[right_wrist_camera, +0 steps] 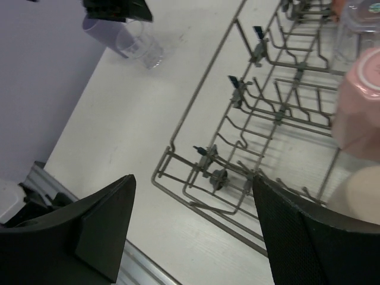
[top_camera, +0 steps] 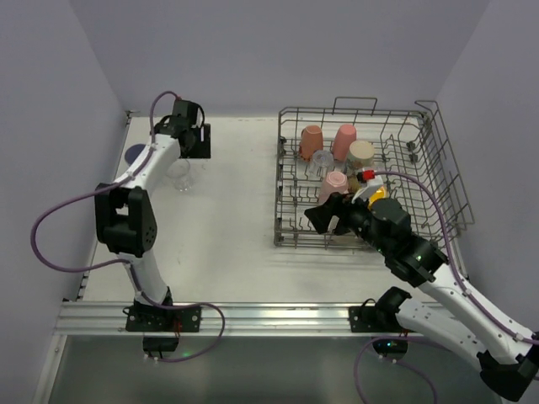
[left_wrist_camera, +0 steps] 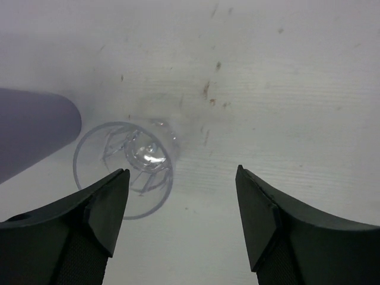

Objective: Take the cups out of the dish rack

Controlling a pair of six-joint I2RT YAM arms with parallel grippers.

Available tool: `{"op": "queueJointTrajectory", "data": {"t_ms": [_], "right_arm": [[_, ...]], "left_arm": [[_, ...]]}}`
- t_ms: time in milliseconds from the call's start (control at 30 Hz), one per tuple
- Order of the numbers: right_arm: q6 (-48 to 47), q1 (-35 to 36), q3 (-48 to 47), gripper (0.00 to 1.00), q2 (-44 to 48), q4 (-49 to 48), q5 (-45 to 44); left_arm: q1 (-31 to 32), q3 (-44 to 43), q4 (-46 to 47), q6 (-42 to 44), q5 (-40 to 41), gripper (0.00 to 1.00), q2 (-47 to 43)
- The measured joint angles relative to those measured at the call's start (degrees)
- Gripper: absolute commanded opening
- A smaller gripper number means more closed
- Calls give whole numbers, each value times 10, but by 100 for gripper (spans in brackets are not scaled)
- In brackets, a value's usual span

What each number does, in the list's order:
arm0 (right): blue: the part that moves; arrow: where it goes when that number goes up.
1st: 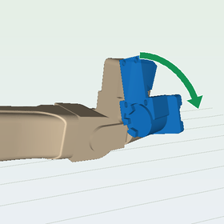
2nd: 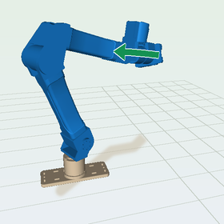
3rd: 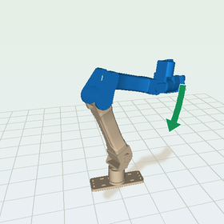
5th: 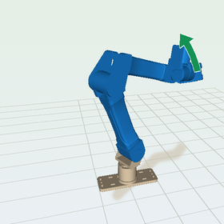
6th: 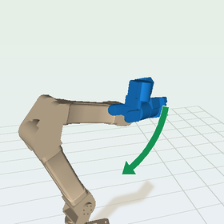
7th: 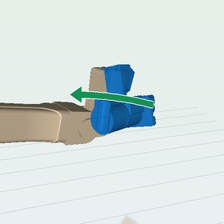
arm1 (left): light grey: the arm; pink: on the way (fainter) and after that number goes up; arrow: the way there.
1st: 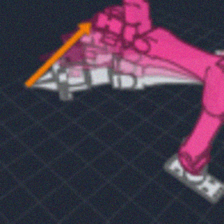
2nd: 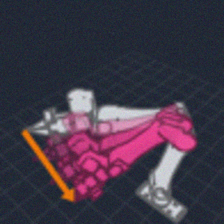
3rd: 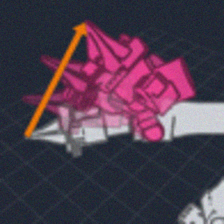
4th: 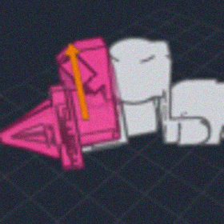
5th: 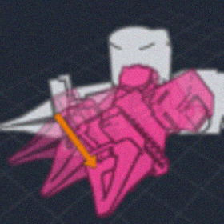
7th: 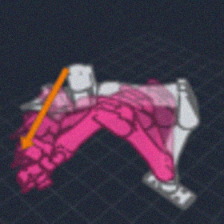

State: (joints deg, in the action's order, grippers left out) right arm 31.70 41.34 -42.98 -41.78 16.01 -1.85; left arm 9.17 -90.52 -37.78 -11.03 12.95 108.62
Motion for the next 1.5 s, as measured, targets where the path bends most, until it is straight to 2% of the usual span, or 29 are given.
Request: {"op": "queueJointTrajectory", "data": {"t_ms": [67,167,300,400,567,767,900,1100,1133,1167,1200,1333,1500], "right_arm": [[-2,0,-5,81,13,29,-39],[-2,-10,-10,81,17,78,-106],[-4,-50,-20,91,-2,142,-176],[-7,-76,-32,93,-34,169,-199],[-9,-84,-42,87,-103,181,-212],[-13,-85,-54,83,-161,200,-214],[-14,-88,-72,83,-202,204,-215],[-18,-88,-86,68,-238,213,-229],[-18,-89,-89,58,-238,216,-230],[-21,-89,-92,38,-238,219,-231],[-24,-89,-94,35,-238,222,-232],[-27,-89,-98,30,-225,224,-240],[-45,-89,-113,27,-136,209,-239]], "left_arm": [[15,-17,0,-2,-13,86,-33],[63,-41,12,-5,-35,89,-108],[153,-30,66,-20,-108,92,-232],[187,49,138,-38,-186,93,-345],[182,219,198,-59,-267,93,-489],[182,391,197,-57,-304,93,-579],[182,465,195,-58,-309,93,-634],[182,494,213,-69,-340,93,-656],[182,494,219,-73,-349,93,-655],[182,494,226,-75,-358,93,-654],[182,494,232,-80,-368,93,-653],[182,497,261,-101,-405,93,-652],[182,505,316,-137,-462,92,-642]]}}
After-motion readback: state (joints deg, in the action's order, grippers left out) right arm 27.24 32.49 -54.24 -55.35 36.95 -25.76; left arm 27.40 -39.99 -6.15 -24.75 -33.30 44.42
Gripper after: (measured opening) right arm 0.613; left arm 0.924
